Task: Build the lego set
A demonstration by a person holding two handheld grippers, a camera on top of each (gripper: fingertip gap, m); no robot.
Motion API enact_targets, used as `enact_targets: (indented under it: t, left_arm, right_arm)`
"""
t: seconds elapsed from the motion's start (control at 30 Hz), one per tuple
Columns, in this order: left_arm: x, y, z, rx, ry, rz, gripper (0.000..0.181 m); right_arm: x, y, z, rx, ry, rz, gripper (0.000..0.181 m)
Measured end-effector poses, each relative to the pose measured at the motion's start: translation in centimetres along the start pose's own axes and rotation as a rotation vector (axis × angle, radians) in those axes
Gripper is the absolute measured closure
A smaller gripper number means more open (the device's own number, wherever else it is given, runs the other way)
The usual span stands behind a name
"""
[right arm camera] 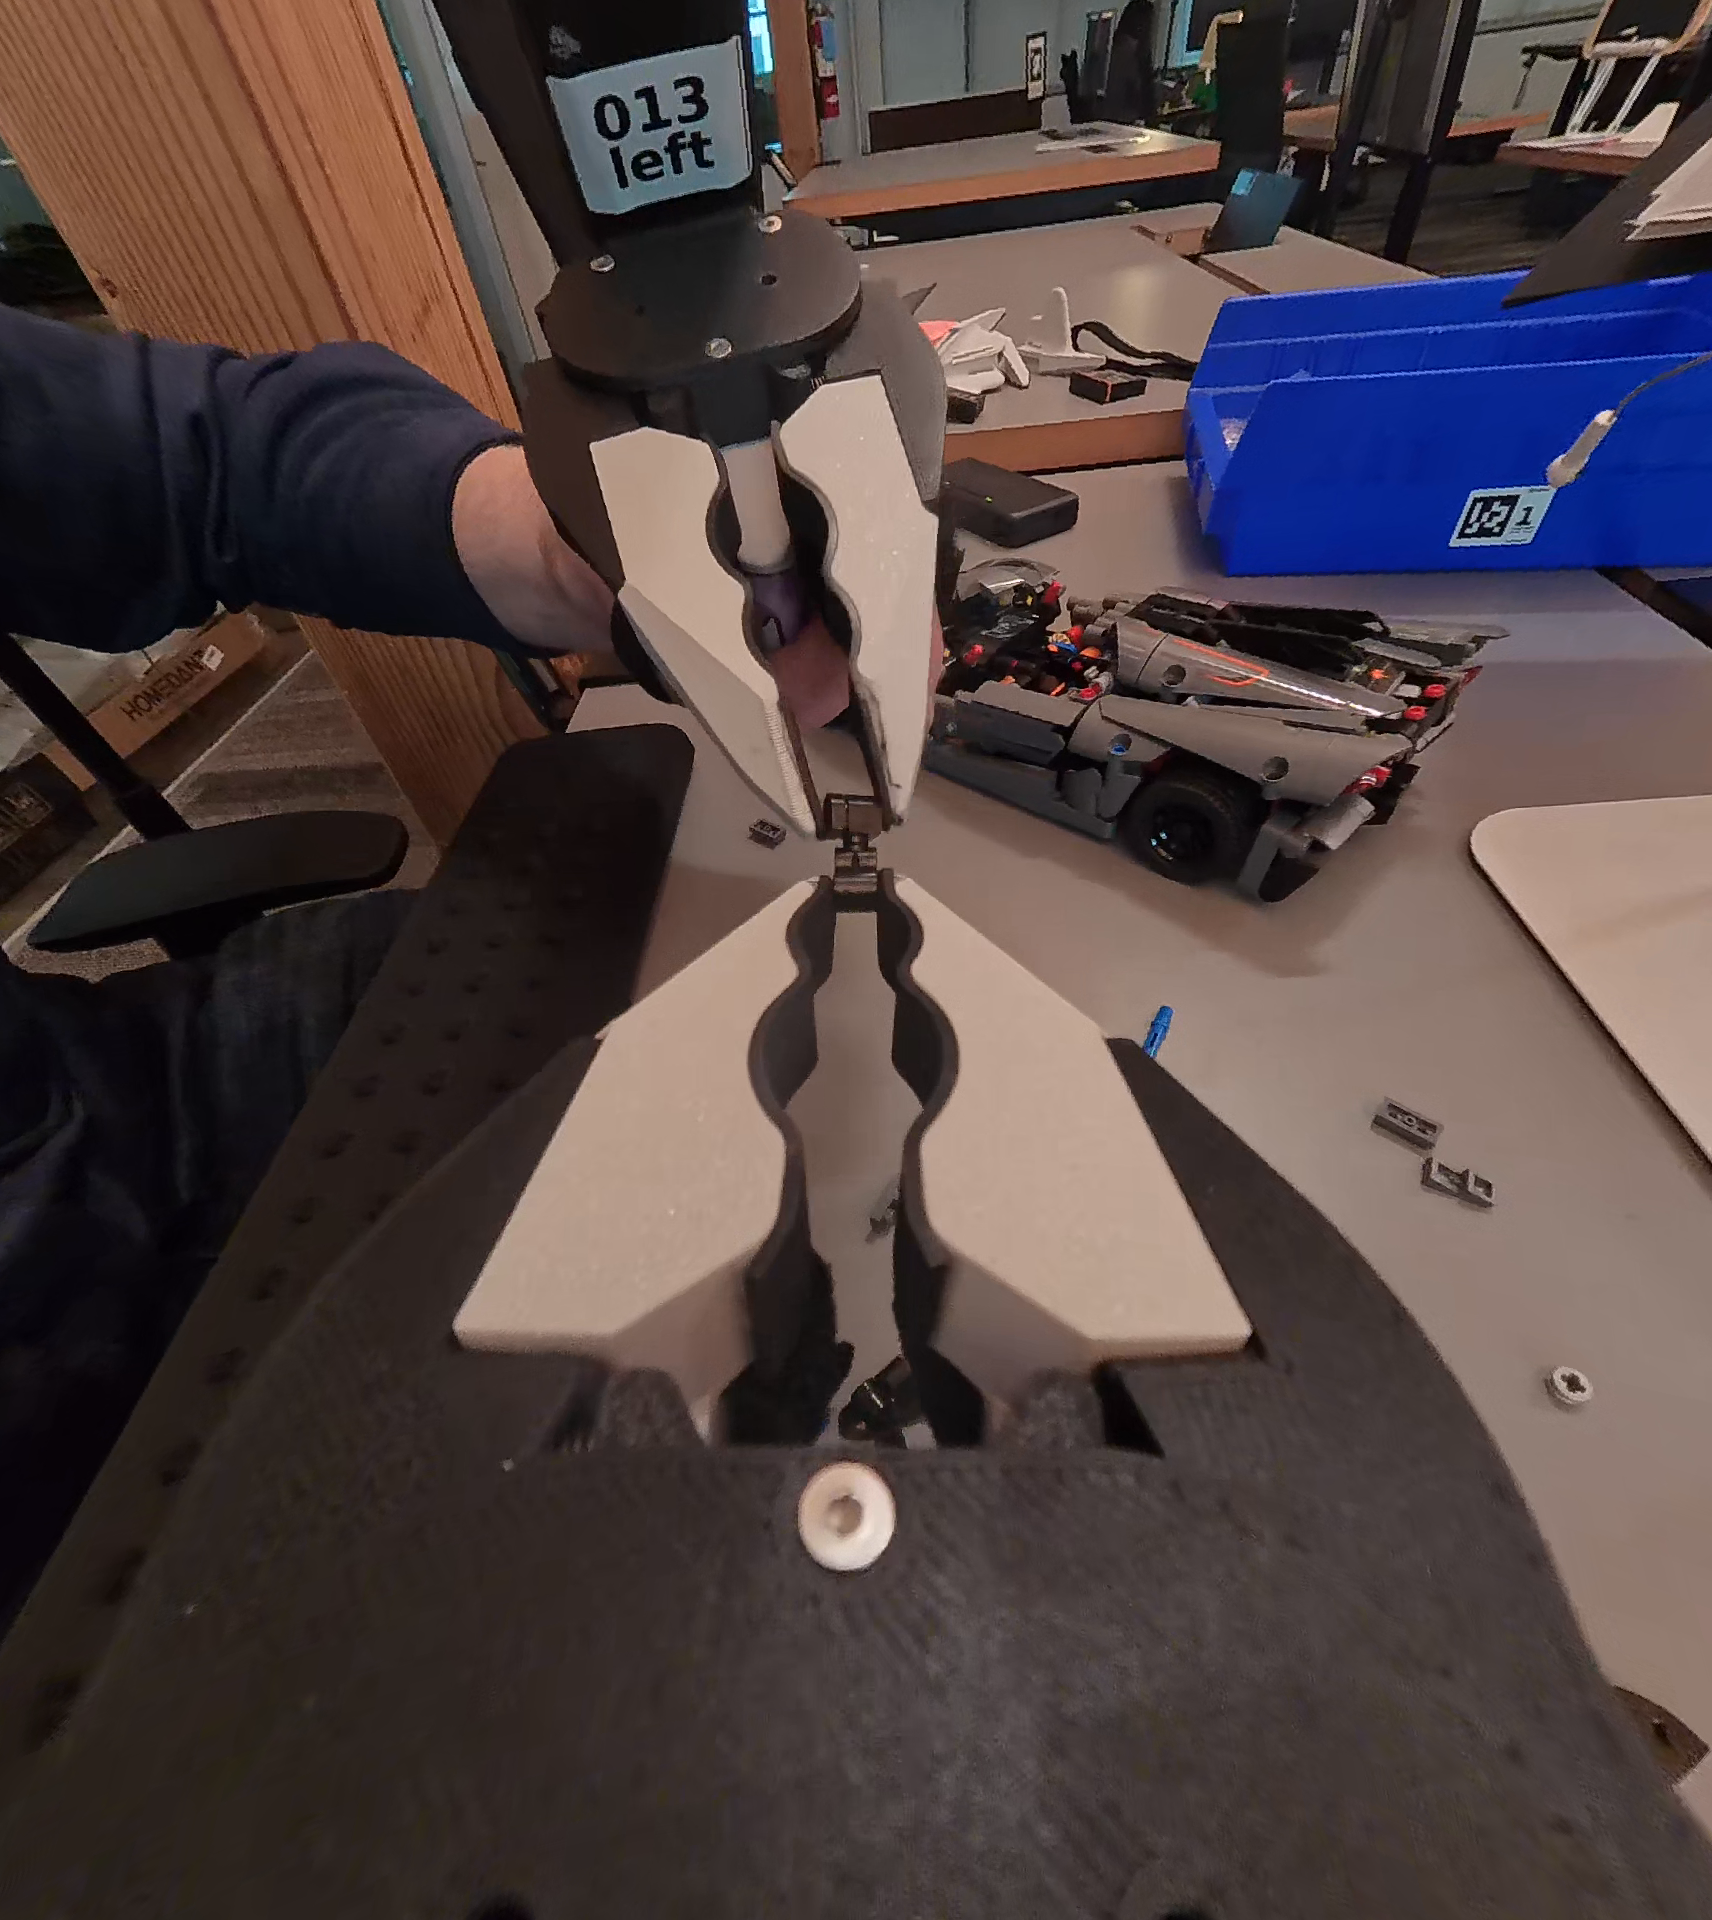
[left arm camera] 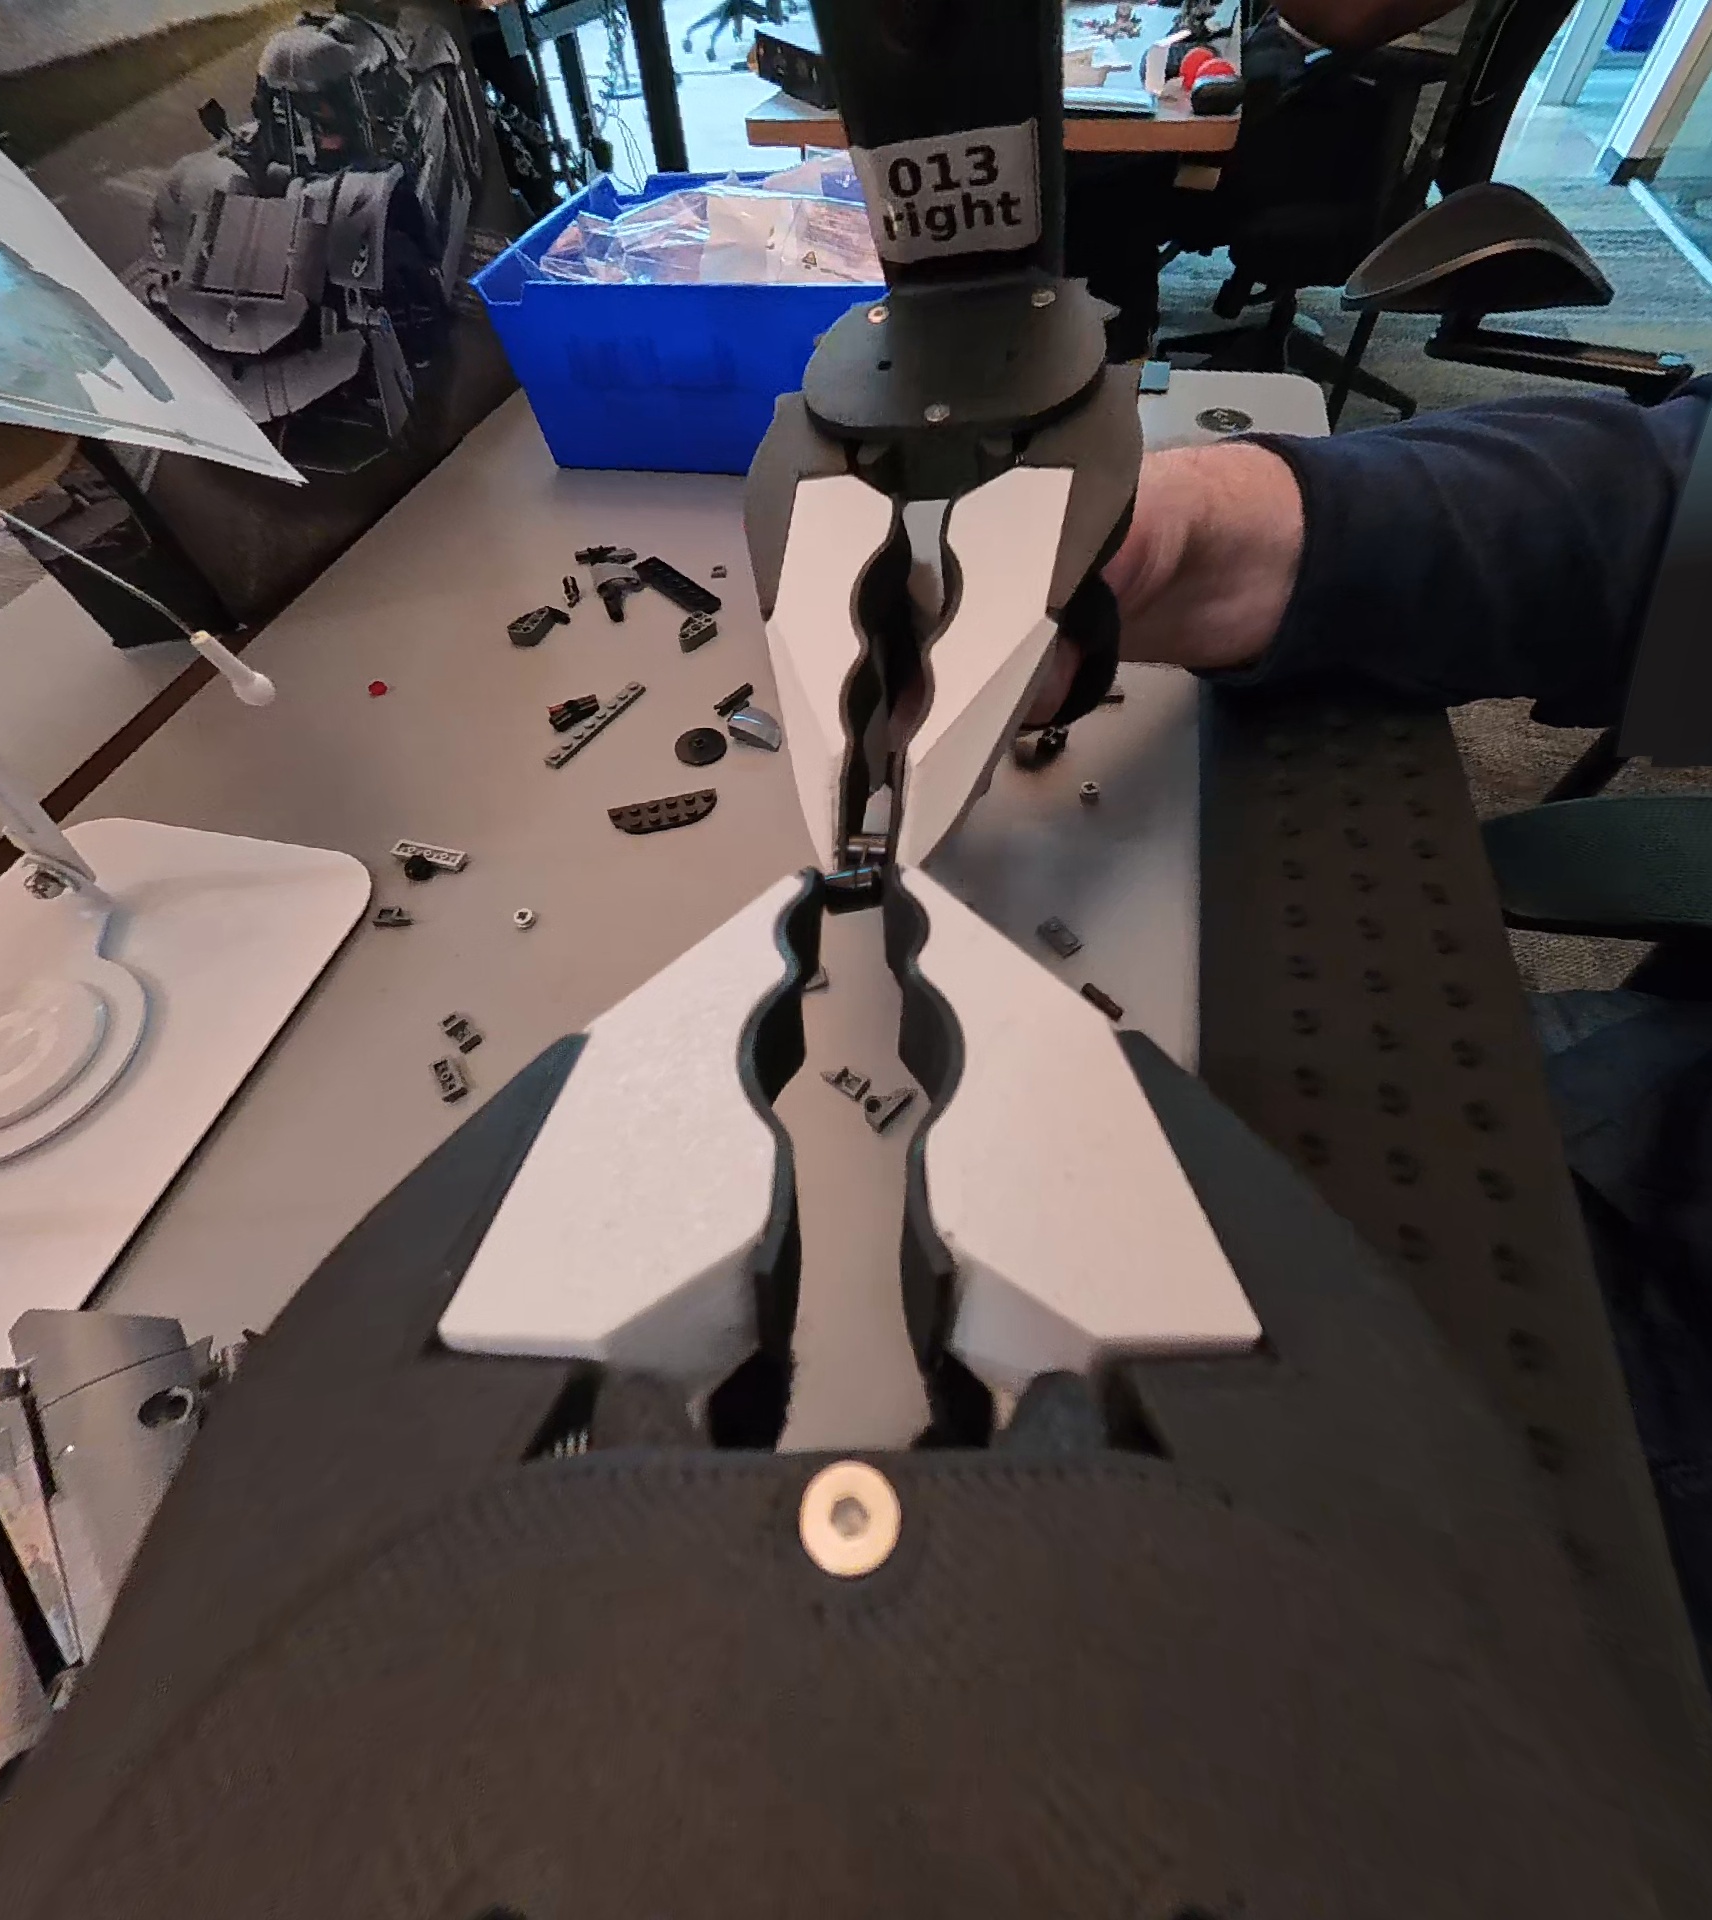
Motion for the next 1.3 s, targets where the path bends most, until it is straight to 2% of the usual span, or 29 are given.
enact_targets:
  t: [0.43, 0.53, 0.67, 0.83, 0.97, 1.3]
  left_arm:
    - [-1.0, 0.2, 0.5, 0.015, -0.121, -0.013, 0.172]
    - [-0.9, 0.2, 0.5, 0.022, -0.103, 0.001, 0.172]
    - [-0.2, 0.1, 0.3, 0.023, -0.045, 0.030, 0.159]
    - [0.2, -0.1, 0.0, 0.015, 0.024, 0.037, 0.157]
    - [0.7, -0.1, -0.2, 0.014, 0.079, 0.046, 0.155]
    - [1.2, -0.3, -0.7, 0.009, 0.178, 0.017, 0.163]
  right_arm:
    - [0.2, 0.3, 0.1, -0.048, -0.086, 0.113, 0.176]
    - [0.2, 0.3, 0.1, -0.030, -0.053, 0.082, 0.176]
    - [0.1, 0.2, 0.1, 0.035, 0.063, -0.032, 0.176]
    - [0.6, -0.3, 0.0, 0.121, 0.243, -0.151, 0.176]
    - [0.7, -0.2, 0.3, 0.125, 0.301, -0.196, 0.176]
    - [1.1, -0.5, 0.2, 0.195, 0.459, -0.296, 0.176]
Point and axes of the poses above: each gripper's, where its closed fingertips meet, y back along the fingers, z out of its top, x = y × z across the jaws, the point moved 8 cm from there along y, back along the fingers, and after that the axes turned 6 degrees about y, right-handed, at the moved point
